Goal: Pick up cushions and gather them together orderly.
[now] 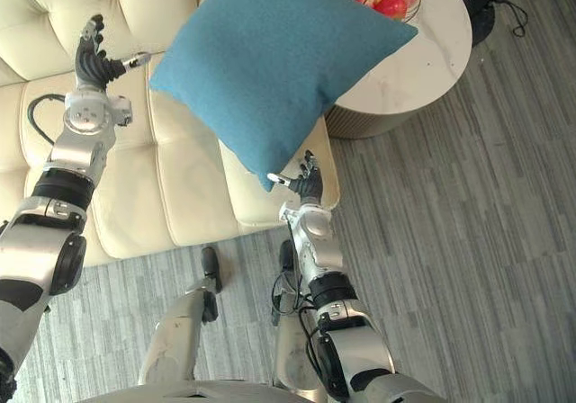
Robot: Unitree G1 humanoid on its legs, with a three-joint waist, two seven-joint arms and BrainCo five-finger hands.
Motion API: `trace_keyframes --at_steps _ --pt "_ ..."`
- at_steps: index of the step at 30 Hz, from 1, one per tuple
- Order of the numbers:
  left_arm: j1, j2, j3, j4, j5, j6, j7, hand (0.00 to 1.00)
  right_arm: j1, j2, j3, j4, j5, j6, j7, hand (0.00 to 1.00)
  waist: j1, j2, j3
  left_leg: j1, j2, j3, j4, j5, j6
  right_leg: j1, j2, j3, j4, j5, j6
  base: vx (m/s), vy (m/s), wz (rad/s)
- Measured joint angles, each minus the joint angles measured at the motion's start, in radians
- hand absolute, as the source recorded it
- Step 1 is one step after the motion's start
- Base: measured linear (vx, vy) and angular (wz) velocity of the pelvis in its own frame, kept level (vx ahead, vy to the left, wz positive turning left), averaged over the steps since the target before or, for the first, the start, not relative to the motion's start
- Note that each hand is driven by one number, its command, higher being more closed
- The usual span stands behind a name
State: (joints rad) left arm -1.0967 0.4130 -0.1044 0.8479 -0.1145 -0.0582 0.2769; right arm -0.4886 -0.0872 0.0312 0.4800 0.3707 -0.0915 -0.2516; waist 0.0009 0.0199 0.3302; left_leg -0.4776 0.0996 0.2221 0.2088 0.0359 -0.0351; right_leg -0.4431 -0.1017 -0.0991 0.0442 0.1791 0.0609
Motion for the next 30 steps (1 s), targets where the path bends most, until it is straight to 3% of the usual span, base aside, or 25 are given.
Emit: trace_keyframes --at_steps 11,21,27,28,29,30 --pt "-0.172 0.001 -0.078 0.076 0.08 0.025 -0.023 0.0 -0.052 0.001 0.045 -0.123 0.025 -0.016 -0.021 0.0 0.0 -0.002 0.027 -0.107 0.02 0.002 0.054 -0.005 0.005 -0.086 0.007 -0.006 0.013 0.009 -0.008 -0.01 -0.018 0.0" --pt "-0.222 -0.01 -0.105 0.077 0.124 0.045 -0.043 0.0 -0.095 0.002 0.072 -0.198 0.032 -0.022 -0.059 0.0 0.002 -0.006 0.04 -0.198 0.047 0.002 0.112 -0.028 0.003 -0.155 0.022 -0.012 0.025 0.012 -0.012 -0.01 -0.035 -0.02" --pt "-0.253 -0.048 -0.181 0.08 0.305 0.073 -0.094 0.0 -0.168 0.009 0.083 -0.204 0.033 -0.022 -0.063 0.0 0.001 -0.017 0.057 -0.27 0.073 0.003 0.162 -0.048 0.001 -0.211 0.036 -0.012 0.041 0.017 -0.017 -0.02 -0.036 -0.06" --pt "-0.266 -0.053 -0.183 0.08 0.321 0.078 -0.094 1.0 -0.171 0.01 0.083 -0.225 0.033 -0.021 -0.064 0.0 -0.001 -0.019 0.062 -0.284 0.077 0.003 0.169 -0.052 -0.003 -0.221 0.038 -0.015 0.042 0.019 -0.018 -0.02 -0.033 -0.03" --pt "-0.275 -0.054 -0.183 0.08 0.33 0.079 -0.095 1.0 -0.173 0.01 0.083 -0.235 0.033 -0.021 -0.064 0.0 -0.003 -0.019 0.069 -0.29 0.082 0.004 0.176 -0.053 -0.001 -0.222 0.04 -0.018 0.042 0.02 -0.018 -0.02 -0.031 0.01" --pt "-0.288 -0.053 -0.183 0.08 0.345 0.08 -0.097 1.0 -0.183 0.008 0.082 -0.24 0.033 -0.021 -0.065 1.0 -0.003 -0.022 0.083 -0.293 0.085 0.004 0.181 -0.054 -0.001 -0.223 0.042 -0.019 0.043 0.02 -0.019 -0.03 -0.035 0.01"
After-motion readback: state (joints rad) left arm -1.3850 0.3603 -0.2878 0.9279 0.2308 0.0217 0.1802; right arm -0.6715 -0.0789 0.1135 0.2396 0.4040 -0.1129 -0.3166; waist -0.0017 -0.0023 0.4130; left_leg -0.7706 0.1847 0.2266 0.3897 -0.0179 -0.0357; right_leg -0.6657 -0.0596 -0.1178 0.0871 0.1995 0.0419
